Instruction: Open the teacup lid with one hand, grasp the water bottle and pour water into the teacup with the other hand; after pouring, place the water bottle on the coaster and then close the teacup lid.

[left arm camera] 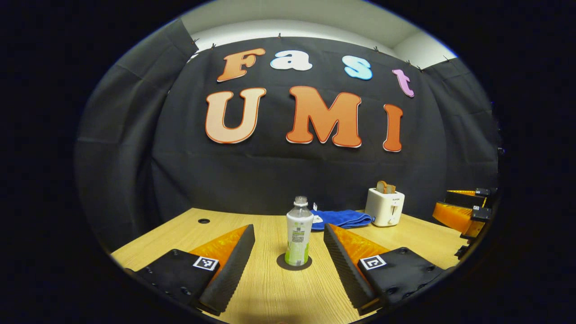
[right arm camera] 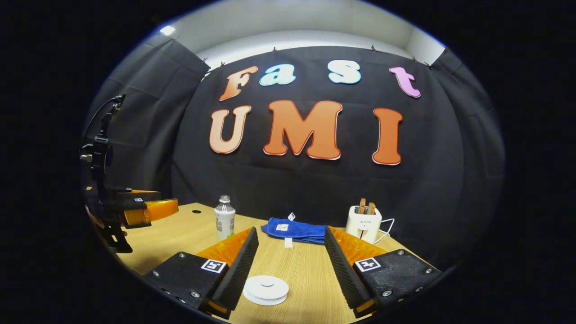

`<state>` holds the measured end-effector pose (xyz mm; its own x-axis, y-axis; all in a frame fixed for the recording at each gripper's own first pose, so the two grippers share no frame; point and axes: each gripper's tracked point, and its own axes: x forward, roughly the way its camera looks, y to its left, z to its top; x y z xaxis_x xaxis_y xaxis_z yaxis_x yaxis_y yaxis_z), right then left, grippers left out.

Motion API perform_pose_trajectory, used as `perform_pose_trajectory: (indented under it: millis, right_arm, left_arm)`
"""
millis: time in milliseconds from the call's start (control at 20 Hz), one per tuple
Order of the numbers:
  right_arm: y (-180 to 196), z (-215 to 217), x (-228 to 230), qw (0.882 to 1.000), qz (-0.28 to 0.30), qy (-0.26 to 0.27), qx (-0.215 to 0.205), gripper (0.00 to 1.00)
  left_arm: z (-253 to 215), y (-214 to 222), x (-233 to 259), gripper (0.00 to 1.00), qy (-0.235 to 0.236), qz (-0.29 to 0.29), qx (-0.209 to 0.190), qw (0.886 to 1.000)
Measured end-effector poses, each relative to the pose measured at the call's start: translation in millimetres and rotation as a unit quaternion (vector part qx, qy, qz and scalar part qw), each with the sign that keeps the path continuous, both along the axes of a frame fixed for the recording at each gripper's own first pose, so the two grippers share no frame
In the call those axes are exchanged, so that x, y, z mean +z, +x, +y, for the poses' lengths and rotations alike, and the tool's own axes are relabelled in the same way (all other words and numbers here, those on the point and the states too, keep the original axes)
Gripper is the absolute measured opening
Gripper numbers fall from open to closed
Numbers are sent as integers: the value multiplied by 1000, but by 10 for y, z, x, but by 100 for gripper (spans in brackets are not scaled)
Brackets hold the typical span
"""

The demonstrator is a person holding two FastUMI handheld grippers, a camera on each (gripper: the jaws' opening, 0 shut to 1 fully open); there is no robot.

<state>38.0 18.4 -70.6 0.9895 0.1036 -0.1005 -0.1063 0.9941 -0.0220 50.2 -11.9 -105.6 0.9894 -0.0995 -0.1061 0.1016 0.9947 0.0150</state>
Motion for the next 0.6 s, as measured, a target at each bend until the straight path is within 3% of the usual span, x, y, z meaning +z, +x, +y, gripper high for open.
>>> perform_pose_trajectory:
  millis: [200,600]
  right_arm:
    - [-90,-117,260,999,-29,1,-20,89]
    - [-155,-265,274,999,-33,0,-38,90]
  left_arm:
    - [-56,-74,268,96,9,-49,-9,999]
    - [41,-234,389,96,37,-76,-14,996]
